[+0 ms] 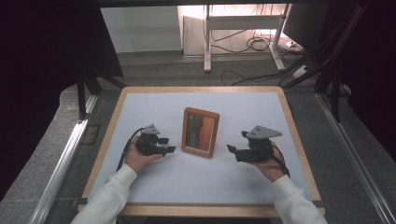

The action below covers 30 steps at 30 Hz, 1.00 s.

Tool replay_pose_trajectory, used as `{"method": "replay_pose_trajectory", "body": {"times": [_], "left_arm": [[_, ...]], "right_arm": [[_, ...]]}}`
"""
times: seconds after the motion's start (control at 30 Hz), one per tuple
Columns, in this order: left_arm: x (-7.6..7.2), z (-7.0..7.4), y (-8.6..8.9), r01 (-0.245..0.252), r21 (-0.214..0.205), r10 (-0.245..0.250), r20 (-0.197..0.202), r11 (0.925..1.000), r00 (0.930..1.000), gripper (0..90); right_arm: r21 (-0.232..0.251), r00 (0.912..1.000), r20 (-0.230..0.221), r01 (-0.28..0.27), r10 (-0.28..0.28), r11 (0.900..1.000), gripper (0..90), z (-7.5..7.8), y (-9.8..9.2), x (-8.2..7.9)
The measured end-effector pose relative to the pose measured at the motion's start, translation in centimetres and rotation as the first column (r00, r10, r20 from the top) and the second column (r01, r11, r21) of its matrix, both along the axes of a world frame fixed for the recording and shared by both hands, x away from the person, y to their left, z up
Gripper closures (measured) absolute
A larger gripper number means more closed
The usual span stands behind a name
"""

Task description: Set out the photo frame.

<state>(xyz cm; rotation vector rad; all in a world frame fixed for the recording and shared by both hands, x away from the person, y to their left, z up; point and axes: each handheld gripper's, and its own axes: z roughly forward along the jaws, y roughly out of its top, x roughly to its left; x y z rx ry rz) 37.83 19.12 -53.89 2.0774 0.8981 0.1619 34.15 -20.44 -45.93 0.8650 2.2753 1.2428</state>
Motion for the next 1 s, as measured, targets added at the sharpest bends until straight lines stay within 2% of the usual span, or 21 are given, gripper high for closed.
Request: {"method": "replay_pose_trajectory", "body": {"times": [0.1,0.2,0.33,0.4,0.5,0.73,0.9,1.0], "left_arm": [[-0.1,0.1,-0.1,0.001,-0.003,-0.001,0.002,1.0,1.0,46.1],[-0.1,0.3,-0.2,0.002,-0.013,-0.002,0.007,0.9999,1.0,52.7],[-0.2,0.7,-0.6,-0.007,-0.011,0.007,0.02,0.9999,0.9998,69.7],[-0.1,0.7,-0.7,-0.013,-0.015,0.013,0.014,0.9998,0.9998,80.0],[0.2,0.7,-1.3,-0.01,-0.015,0.01,0.0,0.9998,1.0,88.6],[0.5,0.3,-2.6,0.015,-0.002,-0.015,-0.009,0.9999,0.9998,90.0],[0.6,0.2,-3.2,0.018,0.017,-0.018,-0.002,0.9997,0.9998,90.0],[0.7,0.2,-3.1,0.019,0.014,-0.019,-0.006,0.9997,0.9998,90.0]], "right_arm": [[-0.004,0.9998,-0.017,0.012,-0.012,0.9999,22.8,-1.0,-0.9,-0.5],[-0.017,0.9991,-0.034,0.025,-0.026,0.9995,22.4,-2.0,-1.6,-0.9],[-0.035,0.9984,-0.044,0.033,-0.035,0.9988,22.3,-3.1,-2.3,-1.6],[-0.044,0.998,-0.051,0.035,-0.037,0.9984,22.2,-3.4,-2.5,-1.8],[-0.05,0.9973,-0.059,0.041,-0.044,0.9979,22.2,-3.8,-2.7,-2.0],[-0.076,0.9972,-0.06,0.04,-0.045,0.9963,21.9,-4.3,-2.9,-2.7],[-0.072,0.9971,-0.057,0.047,-0.051,0.9963,21.9,-4.3,-3.0,-2.8],[-0.071,0.9968,-0.055,0.054,-0.058,0.996,21.9,-4.3,-3.1,-2.8]]}}
